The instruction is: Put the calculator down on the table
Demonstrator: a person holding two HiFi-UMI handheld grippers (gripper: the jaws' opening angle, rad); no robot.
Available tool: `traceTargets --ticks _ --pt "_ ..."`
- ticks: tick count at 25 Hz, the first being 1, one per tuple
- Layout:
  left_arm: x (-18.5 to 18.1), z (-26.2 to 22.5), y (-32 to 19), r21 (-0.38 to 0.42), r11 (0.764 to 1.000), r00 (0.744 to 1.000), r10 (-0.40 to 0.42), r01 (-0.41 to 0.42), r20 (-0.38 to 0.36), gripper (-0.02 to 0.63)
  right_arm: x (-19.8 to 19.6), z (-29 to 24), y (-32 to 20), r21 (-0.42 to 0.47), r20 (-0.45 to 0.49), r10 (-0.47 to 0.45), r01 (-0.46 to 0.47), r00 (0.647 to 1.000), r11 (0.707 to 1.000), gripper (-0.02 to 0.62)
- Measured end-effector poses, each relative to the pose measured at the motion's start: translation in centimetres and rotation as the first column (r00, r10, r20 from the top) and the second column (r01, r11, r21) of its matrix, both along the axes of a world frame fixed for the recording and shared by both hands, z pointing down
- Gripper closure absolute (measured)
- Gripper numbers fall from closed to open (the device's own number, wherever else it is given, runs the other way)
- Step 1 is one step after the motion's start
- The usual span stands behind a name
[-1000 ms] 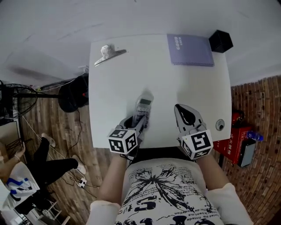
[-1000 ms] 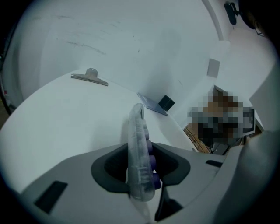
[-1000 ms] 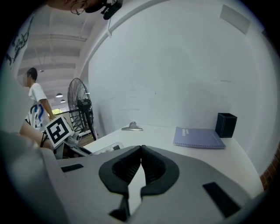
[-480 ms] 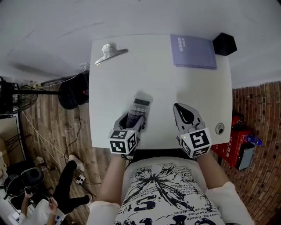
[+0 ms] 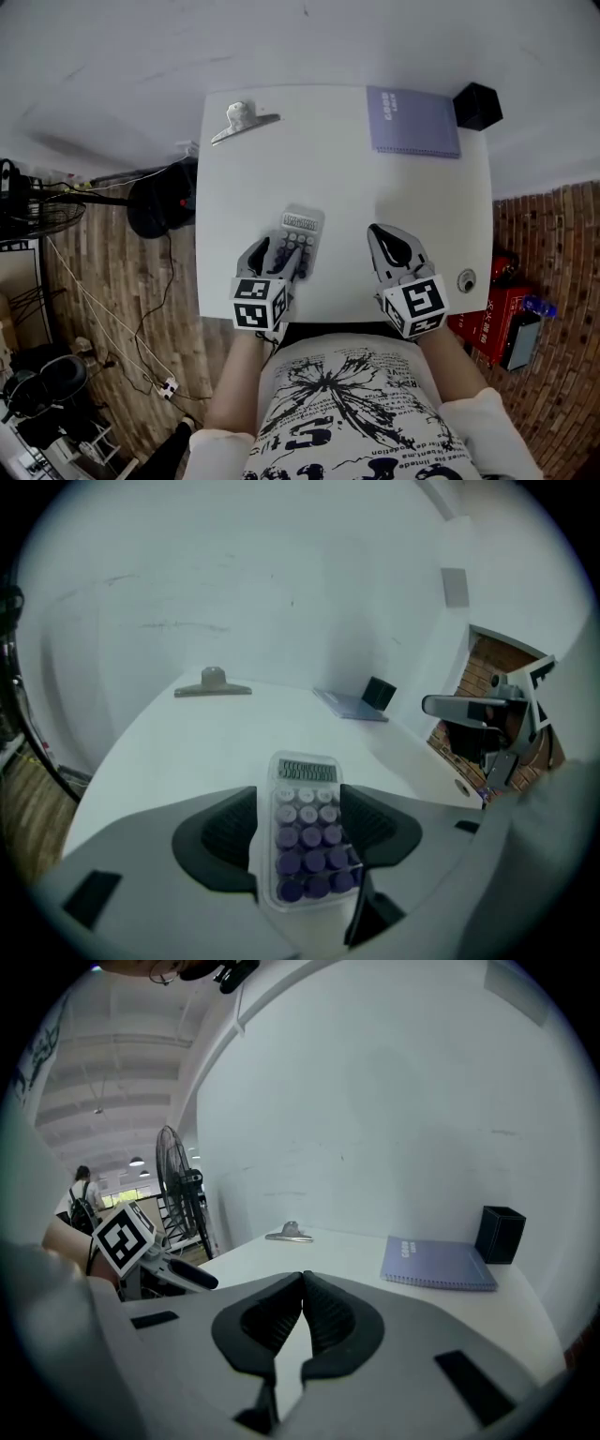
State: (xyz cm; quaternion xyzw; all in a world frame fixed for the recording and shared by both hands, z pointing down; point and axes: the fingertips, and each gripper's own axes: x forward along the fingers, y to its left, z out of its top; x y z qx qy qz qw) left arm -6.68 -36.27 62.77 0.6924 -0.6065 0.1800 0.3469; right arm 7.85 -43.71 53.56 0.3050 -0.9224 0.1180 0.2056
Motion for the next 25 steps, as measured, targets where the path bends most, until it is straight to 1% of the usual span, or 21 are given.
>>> traceTargets --ticks 2,4,8,12,16,19,22,25 --pt "0.2 -2.5 -0.8 0.07 0.997 1.0 0.023 -0.024 0.007 0.324 0.4 -0.9 -0.3 0.017 0.011 0.009 -0.009 1.0 1.0 0.58" --pt "0.6 -5.8 -1.5 0.158 0.986 0.998 0.055 -0.058 0.023 0.338 0.9 -2.2 -0.4 0.04 0.027 0.02 -0.021 0.999 0.999 0.58" --pt "1.0 -13.0 -2.2 0.324 0.943 0.997 0.066 -0.077 0.046 0.407 1.8 -5.6 -0.3 0.103 0.066 0.031 -0.038 0.997 0.994 0.58" --pt "1.4 -18.9 -2.3 0.439 0.893 0.995 0.075 -0.094 0.059 0.47 2.6 -8.8 -0.1 0.163 0.1 0.04 -0.056 0.994 0.985 0.581" --pt "2.5 -24.1 -1.9 0.532 0.835 0.99 0.107 -0.14 0.093 0.52 3.5 -12.0 -0.1 0.238 0.135 0.043 -0.074 0.99 0.968 0.581" --pt "3.3 -27.0 -1.4 0.581 0.797 0.986 0.125 -0.167 0.112 0.557 4.1 -14.0 0.1 0.285 0.151 0.043 -0.085 0.988 0.955 0.58" --pt "3.9 -28.3 -1.2 0.601 0.774 0.979 0.148 -0.201 0.137 0.589 4.7 -15.3 0.2 0.303 0.171 0.056 -0.107 0.984 0.947 0.581" --pt "4.3 -28.7 -1.1 0.605 0.767 0.977 0.162 -0.214 0.14 0.592 5.2 -16.1 0.2 0.315 0.181 0.064 -0.12 0.981 0.942 0.581"
